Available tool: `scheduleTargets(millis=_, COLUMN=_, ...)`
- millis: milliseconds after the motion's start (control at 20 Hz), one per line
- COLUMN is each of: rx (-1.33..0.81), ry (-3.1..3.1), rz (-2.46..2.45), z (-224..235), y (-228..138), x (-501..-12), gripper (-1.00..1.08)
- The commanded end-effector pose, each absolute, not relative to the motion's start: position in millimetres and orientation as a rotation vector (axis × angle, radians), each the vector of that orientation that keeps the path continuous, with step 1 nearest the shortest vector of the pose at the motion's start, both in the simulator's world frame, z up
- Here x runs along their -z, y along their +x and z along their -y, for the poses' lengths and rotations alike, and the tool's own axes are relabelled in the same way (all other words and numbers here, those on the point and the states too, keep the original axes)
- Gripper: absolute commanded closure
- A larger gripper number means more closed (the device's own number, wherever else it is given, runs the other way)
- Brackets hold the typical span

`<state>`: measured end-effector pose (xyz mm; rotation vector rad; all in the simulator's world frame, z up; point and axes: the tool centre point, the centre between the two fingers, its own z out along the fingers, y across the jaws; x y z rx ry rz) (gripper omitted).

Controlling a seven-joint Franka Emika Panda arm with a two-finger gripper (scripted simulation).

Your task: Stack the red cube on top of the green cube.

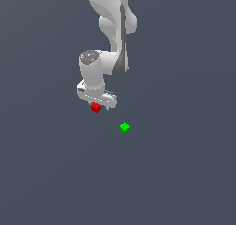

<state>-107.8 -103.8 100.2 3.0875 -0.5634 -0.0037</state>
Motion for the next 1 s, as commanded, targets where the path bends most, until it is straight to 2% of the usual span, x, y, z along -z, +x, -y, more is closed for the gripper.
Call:
scheduleTargets(millis=0, rx=0.002, ry=3.073, rz=0.637, z=115, y=-124, x=-91, gripper=-0.92)
scheduleTargets(millis=400, rx=0.000, ry=3.043, rz=0.774, z=134, y=-157, x=-73, gripper=-0.92)
scheduleTargets(millis=950, rx=0.001, ry=3.040, rz=0.790, z=136, y=-161, x=-64, gripper=-0.92)
